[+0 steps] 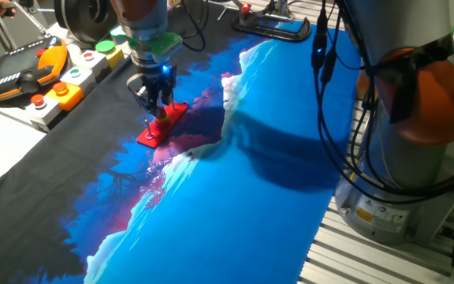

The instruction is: Take out one Hanoi block and throw it aside

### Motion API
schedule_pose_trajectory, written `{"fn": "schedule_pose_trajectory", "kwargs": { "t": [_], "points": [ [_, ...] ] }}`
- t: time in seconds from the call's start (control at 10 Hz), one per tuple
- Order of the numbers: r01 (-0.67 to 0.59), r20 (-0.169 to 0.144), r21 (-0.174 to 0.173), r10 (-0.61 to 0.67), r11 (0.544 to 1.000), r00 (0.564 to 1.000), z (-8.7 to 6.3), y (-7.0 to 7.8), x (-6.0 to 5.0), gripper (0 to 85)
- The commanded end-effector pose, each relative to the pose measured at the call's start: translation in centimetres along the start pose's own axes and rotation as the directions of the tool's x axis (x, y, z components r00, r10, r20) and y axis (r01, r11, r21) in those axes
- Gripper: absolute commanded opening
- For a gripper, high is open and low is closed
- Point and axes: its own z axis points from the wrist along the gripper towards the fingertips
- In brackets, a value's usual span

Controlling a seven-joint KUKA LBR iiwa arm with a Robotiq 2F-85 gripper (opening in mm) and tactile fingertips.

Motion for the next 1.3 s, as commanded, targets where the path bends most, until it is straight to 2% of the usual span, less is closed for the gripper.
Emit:
{"fn": "schedule_pose_trajectory", "kwargs": {
  "t": [0.0,0.9,1.2],
  "points": [
    [0.001,0.0,-0.002,-0.001,1.0,1.0,0.19,-0.03,-0.03,45.7],
    [0.008,-0.003,-0.001,-0.008,1.0,1.0,0.69,-0.16,-0.33,43.3],
    [0.013,-0.003,0.0,-0.013,1.0,1.0,0.72,-0.16,-0.36,35.3]
  ]
}}
